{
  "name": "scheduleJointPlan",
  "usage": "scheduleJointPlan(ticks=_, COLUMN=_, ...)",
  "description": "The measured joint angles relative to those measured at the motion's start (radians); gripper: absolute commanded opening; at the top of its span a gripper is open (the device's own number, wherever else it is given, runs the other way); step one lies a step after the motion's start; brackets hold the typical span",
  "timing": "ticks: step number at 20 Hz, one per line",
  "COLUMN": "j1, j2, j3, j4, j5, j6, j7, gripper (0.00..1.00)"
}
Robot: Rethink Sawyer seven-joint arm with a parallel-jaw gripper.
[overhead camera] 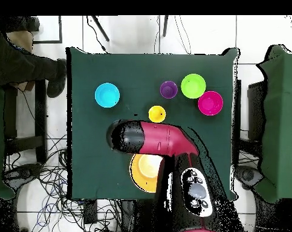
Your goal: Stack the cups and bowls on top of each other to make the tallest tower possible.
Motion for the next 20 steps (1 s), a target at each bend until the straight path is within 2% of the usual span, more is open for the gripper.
scheduleJointPlan(ticks=12, j1=-0.010, j2=0.073, j3=0.028, j4=-0.054, j5=-0.017, j6=0.000, j7=0.000, gripper=1.00)
scheduleJointPlan(ticks=20, j1=-0.076, j2=0.172, j3=0.056, j4=-0.117, j5=-0.081, j6=0.000, j7=0.000, gripper=1.00)
